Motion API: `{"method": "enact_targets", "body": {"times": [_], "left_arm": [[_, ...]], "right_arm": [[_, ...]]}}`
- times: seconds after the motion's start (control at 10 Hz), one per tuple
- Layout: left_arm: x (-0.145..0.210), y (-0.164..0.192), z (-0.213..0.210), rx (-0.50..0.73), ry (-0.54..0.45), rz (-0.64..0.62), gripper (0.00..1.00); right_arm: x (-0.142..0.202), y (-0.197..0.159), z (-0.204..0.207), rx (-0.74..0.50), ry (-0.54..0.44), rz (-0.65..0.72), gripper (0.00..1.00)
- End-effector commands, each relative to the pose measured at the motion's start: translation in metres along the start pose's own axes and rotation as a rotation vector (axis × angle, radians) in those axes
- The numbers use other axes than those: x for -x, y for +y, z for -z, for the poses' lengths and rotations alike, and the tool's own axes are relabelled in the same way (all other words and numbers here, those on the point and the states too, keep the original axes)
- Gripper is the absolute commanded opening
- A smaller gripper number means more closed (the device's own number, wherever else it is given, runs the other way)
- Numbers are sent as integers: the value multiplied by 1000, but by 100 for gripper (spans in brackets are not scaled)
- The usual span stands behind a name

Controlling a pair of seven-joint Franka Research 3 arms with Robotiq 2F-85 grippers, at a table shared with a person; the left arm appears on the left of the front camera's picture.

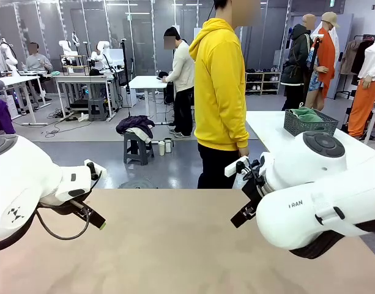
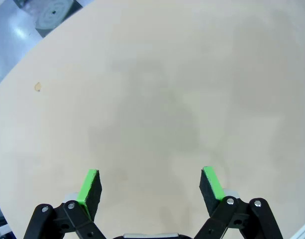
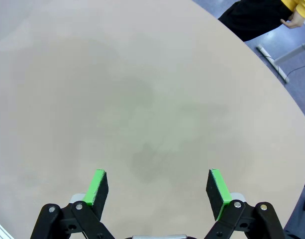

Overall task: Fold the towels and place them in the basket.
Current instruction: When a person lays out a Towel with hook on the table, fold it in half twice.

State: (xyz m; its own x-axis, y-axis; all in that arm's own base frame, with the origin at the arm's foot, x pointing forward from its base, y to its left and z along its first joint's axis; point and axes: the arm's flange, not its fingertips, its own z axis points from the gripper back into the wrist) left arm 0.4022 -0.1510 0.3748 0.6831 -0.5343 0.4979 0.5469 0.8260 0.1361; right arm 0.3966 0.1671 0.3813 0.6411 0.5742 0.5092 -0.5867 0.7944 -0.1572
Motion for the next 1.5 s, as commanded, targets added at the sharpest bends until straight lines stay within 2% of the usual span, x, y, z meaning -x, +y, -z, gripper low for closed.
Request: {"method": "enact_targets", "body": {"times": [0.0,0.2,0.4,0.6,0.7,0.8,0.9,1.0,1.2,1.4], "left_arm": [[-18,12,-23,40,15,-22,100],[-40,35,-60,165,19,-107,100],[-50,59,-87,286,20,-184,100],[-45,98,-116,487,54,-284,100],[-35,123,-130,596,62,-373,100],[-19,154,-148,717,28,-459,100],[-2,181,-166,797,-11,-524,100],[20,205,-184,881,-85,-555,100],[66,242,-206,879,-205,-638,100],[106,265,-227,857,-305,-700,100]], "right_arm": [[-20,-13,-26,-44,-2,40,100],[-48,-32,-62,-124,-10,102,100],[-61,-52,-82,-217,39,174,100],[-56,-89,-96,-408,99,287,100],[-46,-112,-106,-521,85,367,100],[-27,-141,-117,-609,82,440,100],[-4,-169,-128,-673,65,505,100],[21,-197,-140,-752,7,596,100],[72,-245,-168,-837,-171,751,100],[116,-278,-188,-855,-293,863,100]]}}
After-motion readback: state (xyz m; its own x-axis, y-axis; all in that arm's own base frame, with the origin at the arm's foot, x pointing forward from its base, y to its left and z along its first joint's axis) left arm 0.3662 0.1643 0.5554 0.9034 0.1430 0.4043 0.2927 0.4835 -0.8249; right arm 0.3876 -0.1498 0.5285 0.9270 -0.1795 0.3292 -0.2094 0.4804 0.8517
